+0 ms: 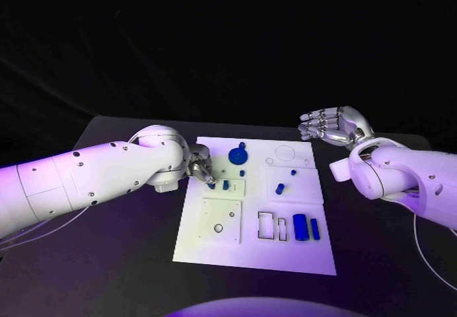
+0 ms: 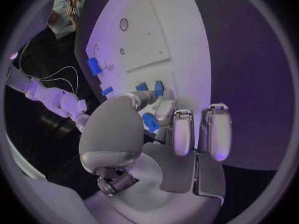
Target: Assemble the parts on the task board
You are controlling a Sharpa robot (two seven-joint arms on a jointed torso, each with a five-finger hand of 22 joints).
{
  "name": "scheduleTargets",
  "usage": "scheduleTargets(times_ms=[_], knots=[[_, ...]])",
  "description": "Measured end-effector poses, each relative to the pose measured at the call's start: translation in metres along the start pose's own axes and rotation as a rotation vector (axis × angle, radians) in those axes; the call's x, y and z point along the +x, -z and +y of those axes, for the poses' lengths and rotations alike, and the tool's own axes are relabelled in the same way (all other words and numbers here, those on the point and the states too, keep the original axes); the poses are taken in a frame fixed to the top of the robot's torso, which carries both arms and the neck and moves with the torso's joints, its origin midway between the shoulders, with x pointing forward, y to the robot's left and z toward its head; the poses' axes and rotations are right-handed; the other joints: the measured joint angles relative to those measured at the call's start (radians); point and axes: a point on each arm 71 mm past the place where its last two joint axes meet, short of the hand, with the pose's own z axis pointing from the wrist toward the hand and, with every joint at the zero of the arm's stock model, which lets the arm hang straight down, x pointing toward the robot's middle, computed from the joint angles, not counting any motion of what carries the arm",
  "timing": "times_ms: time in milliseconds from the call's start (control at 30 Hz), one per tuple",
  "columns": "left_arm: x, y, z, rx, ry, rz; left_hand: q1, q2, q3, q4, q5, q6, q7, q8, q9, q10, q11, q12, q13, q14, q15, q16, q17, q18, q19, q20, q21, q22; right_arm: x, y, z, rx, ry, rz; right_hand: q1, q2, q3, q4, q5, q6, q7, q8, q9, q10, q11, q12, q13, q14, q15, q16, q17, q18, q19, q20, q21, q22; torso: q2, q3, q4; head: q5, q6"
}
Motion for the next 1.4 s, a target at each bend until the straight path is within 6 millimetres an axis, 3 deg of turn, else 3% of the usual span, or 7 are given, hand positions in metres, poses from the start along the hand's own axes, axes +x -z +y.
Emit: scheduleTargets(times_ms=[467, 500, 533, 933, 1167, 1300, 1400], knots=[[0.0004, -0.0002, 0.0002, -0.003, 0.001, 0.002, -0.011, 0.002, 0.003, 0.003, -0.012, 0.000, -0.004, 0.000, 0.008, 0.002, -0.002, 0.000, 0.000, 0.000, 0.000, 0.000, 0.000, 0.000, 0.000, 0.000, 0.000, 0.000, 0.0001, -0.0001, -0.0003, 0.000, 0.000, 0.000, 0.000, 0.000, 0.000, 0.000, 0.000, 0.000, 0.000, 0.000, 0.000, 0.000, 0.000, 0.000, 0.000, 0.000, 0.000, 0.000, 0.000, 0.000, 0.000, 0.000, 0.000, 0.000, 0.000, 0.0003, -0.0001, 0.000, -0.002], [0.0004, -0.0003, 0.0002, -0.003, 0.001, 0.003, -0.022, 0.001, 0.054, -0.042, -0.020, -0.001, -0.005, 0.000, 0.011, 0.004, -0.004, 0.000, -0.001, 0.000, 0.000, 0.000, 0.000, 0.000, 0.000, 0.000, 0.000, 0.000, 0.0001, -0.0001, -0.0003, 0.000, 0.000, 0.000, 0.000, 0.000, 0.000, 0.000, 0.000, 0.000, 0.000, 0.000, -0.001, 0.000, 0.000, 0.000, 0.000, 0.000, 0.000, 0.000, 0.000, 0.000, 0.000, 0.000, 0.000, -0.002, 0.000, 0.0004, -0.0001, 0.000, -0.002], [0.0004, -0.0003, 0.0002, -0.003, 0.002, 0.003, -0.031, -0.002, 0.067, -0.056, -0.026, -0.001, -0.005, -0.001, 0.011, 0.004, -0.004, 0.000, -0.001, 0.000, 0.000, 0.000, 0.000, 0.000, 0.000, 0.000, 0.000, 0.000, 0.0001, -0.0001, -0.0003, 0.000, 0.000, 0.000, 0.000, 0.000, 0.000, 0.000, 0.000, 0.000, 0.000, 0.000, -0.001, 0.000, 0.000, 0.000, 0.000, 0.000, 0.000, 0.000, 0.000, 0.000, 0.000, 0.000, 0.000, -0.003, 0.000, 0.0004, -0.0001, 0.000, -0.002], [0.0003, -0.0007, 0.0004, -0.005, 0.008, 0.006, -0.058, -0.018, 0.073, -0.051, -0.076, 0.005, -0.017, -0.001, 0.015, 0.007, -0.007, 0.000, -0.003, 0.000, -0.007, 0.000, 0.000, 0.000, 0.000, 0.000, 0.000, 0.000, 0.0001, 0.0000, -0.0006, 0.001, -0.001, 0.000, 0.000, 0.000, 0.000, 0.000, 0.000, 0.000, 0.000, 0.000, -0.001, 0.000, 0.000, 0.000, 0.000, 0.000, 0.000, 0.000, -0.001, 0.000, 0.000, 0.000, 0.000, -0.004, 0.000, 0.0007, -0.0002, 0.000, -0.002], [0.0003, -0.0010, 0.0008, -0.006, 0.012, 0.008, -0.069, -0.021, 0.076, -0.048, -0.086, 0.007, -0.018, -0.003, 0.010, 0.007, -0.007, 0.000, -0.003, 0.000, -0.007, 0.000, 0.000, 0.000, -0.001, -0.006, 0.000, 0.000, 0.0001, 0.0000, -0.0006, 0.001, -0.001, 0.000, 0.000, 0.000, 0.000, 0.000, 0.000, 0.000, 0.000, 0.000, -0.001, 0.000, 0.000, 0.000, 0.000, 0.000, 0.000, 0.000, -0.001, 0.000, 0.000, 0.000, 0.000, -0.005, 0.000, 0.0006, -0.0003, -0.001, -0.003], [0.0003, -0.0011, 0.0011, -0.007, 0.014, 0.009, -0.081, -0.034, 0.094, -0.066, -0.093, 0.013, -0.024, -0.003, 0.009, 0.007, -0.007, 0.000, -0.003, 0.000, -0.007, 0.000, 0.000, 0.000, -0.001, -0.006, 0.000, 0.000, 0.0000, 0.0000, -0.0005, 0.001, -0.001, 0.000, 0.000, 0.000, 0.000, 0.000, 0.000, 0.000, 0.000, 0.000, -0.001, -0.004, 0.004, 0.000, 0.000, 0.000, 0.000, 0.000, -0.001, 0.000, 0.000, 0.000, 0.000, -0.005, 0.000, 0.0004, -0.0003, -0.001, -0.004], [0.0000, -0.0013, 0.0015, -0.009, 0.016, 0.009, -0.091, -0.036, 0.083, -0.056, -0.093, 0.022, -0.034, -0.007, 0.007, 0.007, -0.007, 0.000, -0.003, 0.004, -0.011, 0.000, 0.000, 0.000, -0.001, -0.006, 0.000, 0.000, 0.0001, 0.0000, -0.0005, 0.001, -0.001, 0.000, 0.000, 0.000, 0.000, 0.000, 0.000, 0.000, 0.000, 0.000, -0.001, -0.004, 0.004, 0.000, 0.000, 0.000, 0.000, 0.000, -0.001, 0.000, 0.000, 0.000, 0.000, -0.005, 0.000, 0.0002, -0.0003, -0.001, -0.005]])
